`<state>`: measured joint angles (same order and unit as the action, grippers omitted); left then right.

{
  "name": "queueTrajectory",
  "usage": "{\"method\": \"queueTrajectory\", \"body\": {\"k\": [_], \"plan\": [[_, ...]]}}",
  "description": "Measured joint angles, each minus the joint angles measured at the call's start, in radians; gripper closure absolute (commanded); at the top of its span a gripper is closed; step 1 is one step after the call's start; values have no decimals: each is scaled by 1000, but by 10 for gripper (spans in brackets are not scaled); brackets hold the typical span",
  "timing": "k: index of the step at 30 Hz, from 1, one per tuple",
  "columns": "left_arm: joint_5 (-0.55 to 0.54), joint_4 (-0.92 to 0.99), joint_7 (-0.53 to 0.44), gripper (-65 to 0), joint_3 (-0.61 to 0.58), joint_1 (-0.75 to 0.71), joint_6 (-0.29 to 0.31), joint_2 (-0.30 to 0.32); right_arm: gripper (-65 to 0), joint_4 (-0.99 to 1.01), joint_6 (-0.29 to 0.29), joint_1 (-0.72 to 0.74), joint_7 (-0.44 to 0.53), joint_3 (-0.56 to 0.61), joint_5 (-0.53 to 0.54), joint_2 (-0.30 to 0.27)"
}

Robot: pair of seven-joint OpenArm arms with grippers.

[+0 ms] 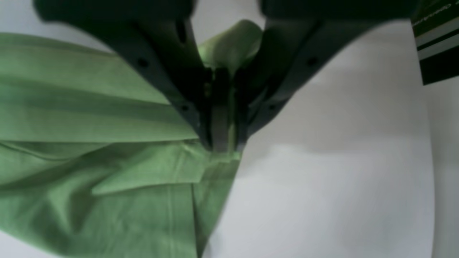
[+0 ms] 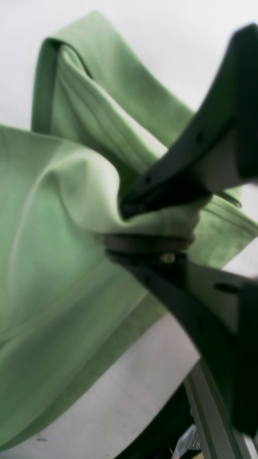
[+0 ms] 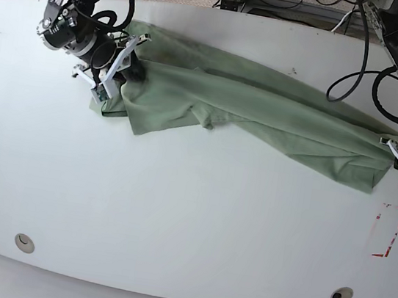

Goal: Fold the T-shirt properly
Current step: 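Fold the held hem over toward the collar edge with both grippers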

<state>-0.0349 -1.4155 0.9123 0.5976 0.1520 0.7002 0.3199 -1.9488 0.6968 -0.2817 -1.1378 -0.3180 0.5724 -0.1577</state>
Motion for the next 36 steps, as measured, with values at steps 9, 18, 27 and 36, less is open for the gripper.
{"method": "queueTrajectory", "body": {"k": [9, 18, 27, 36], "plan": [[0, 0, -3, -408, -13, -13, 0, 2, -444, -7, 0, -48, -2, -71, 31, 15], [4, -98, -12, -390, -8, 80, 0, -24, -444, -6, 0, 13, -13, -191, 174, 10], [8, 23, -39, -390, -114, 96, -3, -66, -214, 166, 0, 177, -11, -140, 181, 43], [11, 166, -175, -390, -114, 33, -15, -58, -89, 448, -7, 244, 63, -143, 126, 6]]}}
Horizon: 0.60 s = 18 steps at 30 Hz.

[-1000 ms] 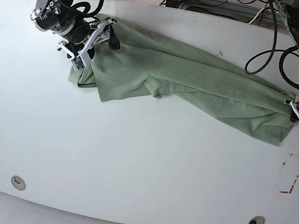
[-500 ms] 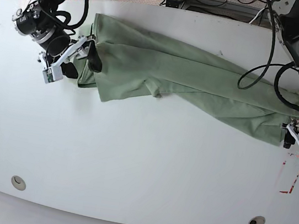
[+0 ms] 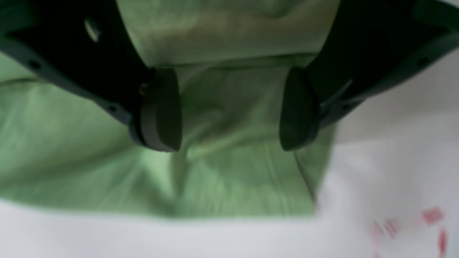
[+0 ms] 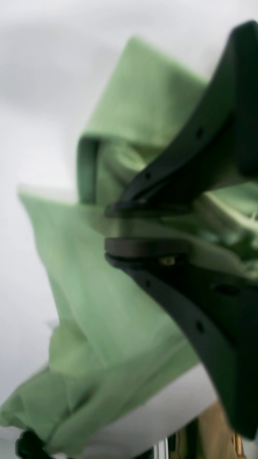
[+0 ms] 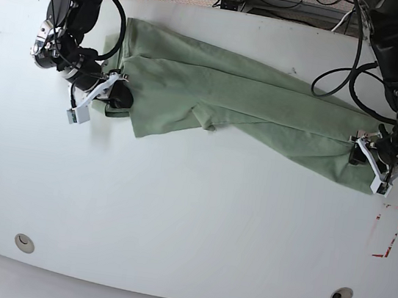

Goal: Fold the T-shirt properly
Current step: 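Fold the held hem over toward the collar edge with both grippers, then regrasp the folded shirt end with the right gripper and straighten it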

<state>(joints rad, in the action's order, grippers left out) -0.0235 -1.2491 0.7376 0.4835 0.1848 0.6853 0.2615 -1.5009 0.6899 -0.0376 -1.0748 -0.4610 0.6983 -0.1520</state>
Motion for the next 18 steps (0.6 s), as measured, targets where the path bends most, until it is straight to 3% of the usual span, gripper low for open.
{"method": "queueTrajectory", "body": {"k": [7, 14, 18], "plan": [[-26, 86, -90, -390, 72, -50, 3, 58, -89, 13, -1, -19, 123, -8, -212, -23], [-65, 79, -80, -390, 89, -100, -1, 66, -89, 88, 16, 43, 165, -36, -293, -16], [-79, 48, -35, -390, 132, -122, 12, 66, -89, 59, 3, 72, 141, -76, -340, -13]]}}
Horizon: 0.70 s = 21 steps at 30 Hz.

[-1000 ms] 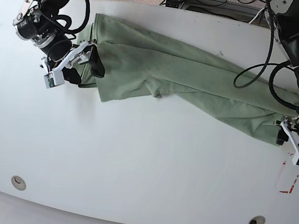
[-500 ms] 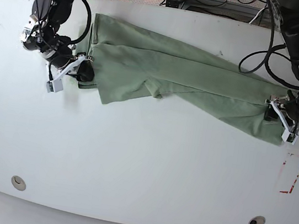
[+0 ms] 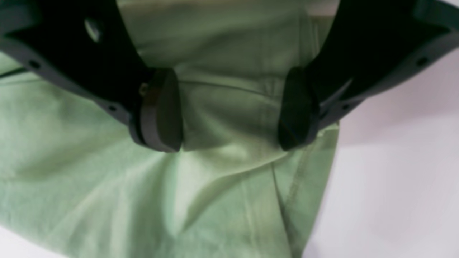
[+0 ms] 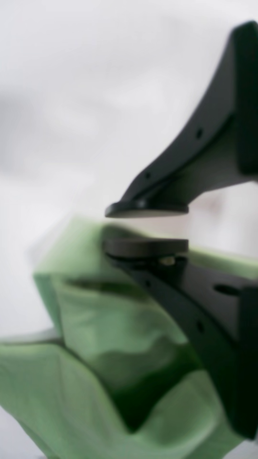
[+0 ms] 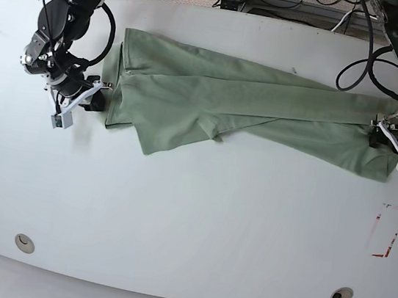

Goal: Fold the T-shirt properly
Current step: 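Regrasp the folded shirt end with the right gripper and straighten it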

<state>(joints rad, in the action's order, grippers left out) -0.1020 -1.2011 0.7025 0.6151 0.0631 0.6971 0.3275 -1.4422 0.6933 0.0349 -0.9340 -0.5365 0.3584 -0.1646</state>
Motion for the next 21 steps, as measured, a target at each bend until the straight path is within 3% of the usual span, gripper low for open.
{"method": "queueTrajectory", "body": {"k": [3, 5, 7, 10, 14, 21], "plan": [[-1, -39, 73, -390, 42, -27, 0, 0, -114, -93, 3, -8, -79, -37, 5, 4], [5, -70, 94, -390, 51, -45, 0, 2, -184, -174, 4, 6, -145, -56, -10, 5], [15, -89, 105, -390, 47, -61, 0, 6, -301, -240, -2, 34, -212, -63, -15, 18], [30, -111, 119, -390, 38, -69, 0, 5, -434, -279, -3, 69, -238, -55, 12, 57], [22, -116, 116, -390, 40, -80, -1, 3, -460, -275, 4, 54, -257, -22, 45, 113], [12, -125, 108, -390, 44, -107, -1, 3, -460, -218, 4, 91, -262, 162, 99, 130]]}}
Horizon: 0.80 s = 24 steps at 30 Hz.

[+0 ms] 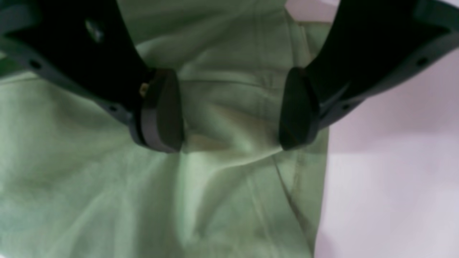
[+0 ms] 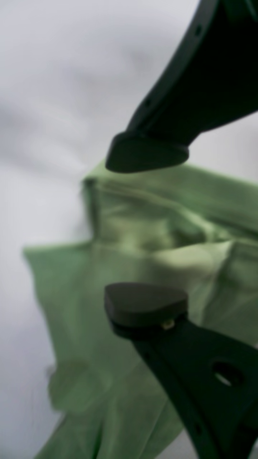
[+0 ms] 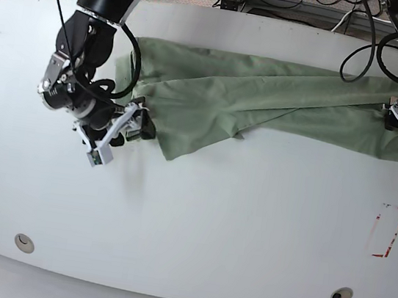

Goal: Fold the T-shirt properly
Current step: 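Regrasp the folded shirt end with the right gripper and straighten it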

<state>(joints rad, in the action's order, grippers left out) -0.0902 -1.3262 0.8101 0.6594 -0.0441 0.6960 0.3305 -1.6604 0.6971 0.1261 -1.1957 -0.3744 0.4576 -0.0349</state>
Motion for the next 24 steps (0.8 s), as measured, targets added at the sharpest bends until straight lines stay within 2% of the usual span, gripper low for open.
{"method": "queueTrajectory", "body": {"k": [5, 10, 13, 19, 24], "plan": [[-2, 1, -5, -390, 4, -6, 0, 0, -460, 137, 0, 58, 97, 76, 12, 1], [-9, -1, -17, -390, 6, -18, 0, 1, -460, 354, -5, 126, 151, 172, -8, -77], [-8, -2, -14, -390, 6, -17, 0, 0, -460, 444, -6, 163, 218, 214, 0, -103], [-9, -2, -14, -390, 6, -17, 0, 0, -460, 563, -5, 198, 295, 264, 21, -113], [-8, -2, -14, -390, 6, -16, 0, 0, -439, 566, -1, 210, 302, 319, 19, -114]]}}
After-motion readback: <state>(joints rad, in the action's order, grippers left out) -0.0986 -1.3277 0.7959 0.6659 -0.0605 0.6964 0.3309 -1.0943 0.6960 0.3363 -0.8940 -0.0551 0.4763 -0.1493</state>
